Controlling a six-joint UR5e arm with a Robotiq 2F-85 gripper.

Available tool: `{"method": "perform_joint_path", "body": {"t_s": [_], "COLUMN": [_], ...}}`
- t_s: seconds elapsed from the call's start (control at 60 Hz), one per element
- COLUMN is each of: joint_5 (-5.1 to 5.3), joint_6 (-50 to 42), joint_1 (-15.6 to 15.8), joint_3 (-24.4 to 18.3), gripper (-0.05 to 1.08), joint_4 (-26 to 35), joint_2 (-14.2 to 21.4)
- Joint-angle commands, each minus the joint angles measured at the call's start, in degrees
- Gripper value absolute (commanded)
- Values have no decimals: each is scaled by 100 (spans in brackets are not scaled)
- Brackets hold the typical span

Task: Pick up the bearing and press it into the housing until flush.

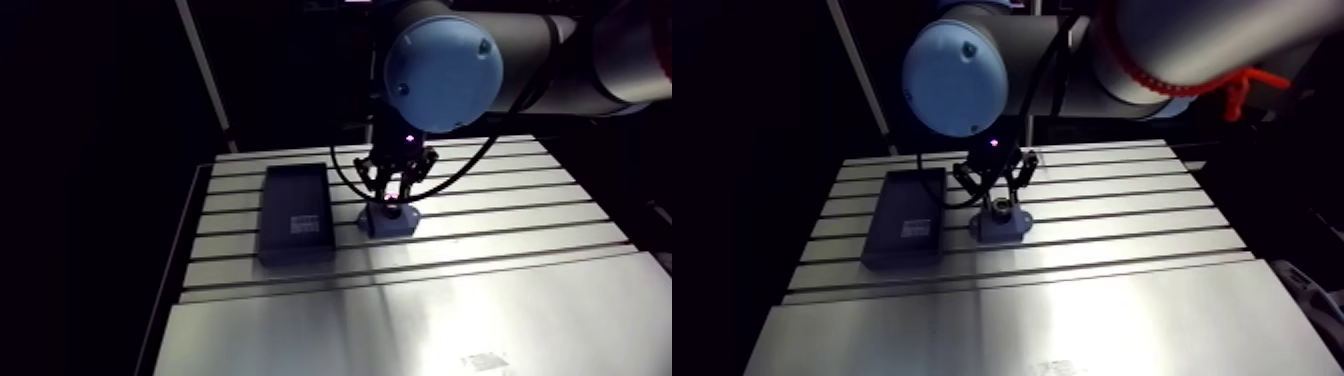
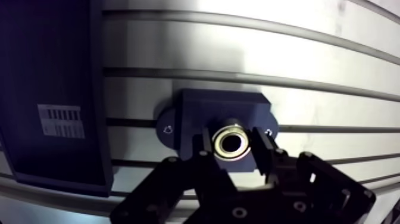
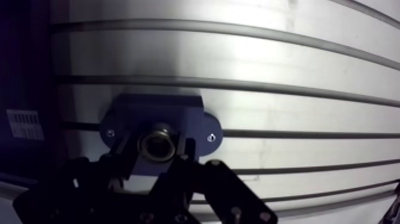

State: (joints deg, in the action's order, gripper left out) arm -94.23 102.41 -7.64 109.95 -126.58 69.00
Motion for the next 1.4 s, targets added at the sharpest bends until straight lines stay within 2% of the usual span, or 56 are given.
{"method": "perform_joint_path", "body": {"t_s": [0.017, 0.333, 1.4], "joint_5": [15, -11, -3], "joint_6": [3, 4, 12], "joint_1": [8, 8, 8], "joint_3": [4, 39, 75], "gripper": [62, 62, 62], "joint_4": [-21, -21, -30], "joint_2": [-14, -23, -32]}}
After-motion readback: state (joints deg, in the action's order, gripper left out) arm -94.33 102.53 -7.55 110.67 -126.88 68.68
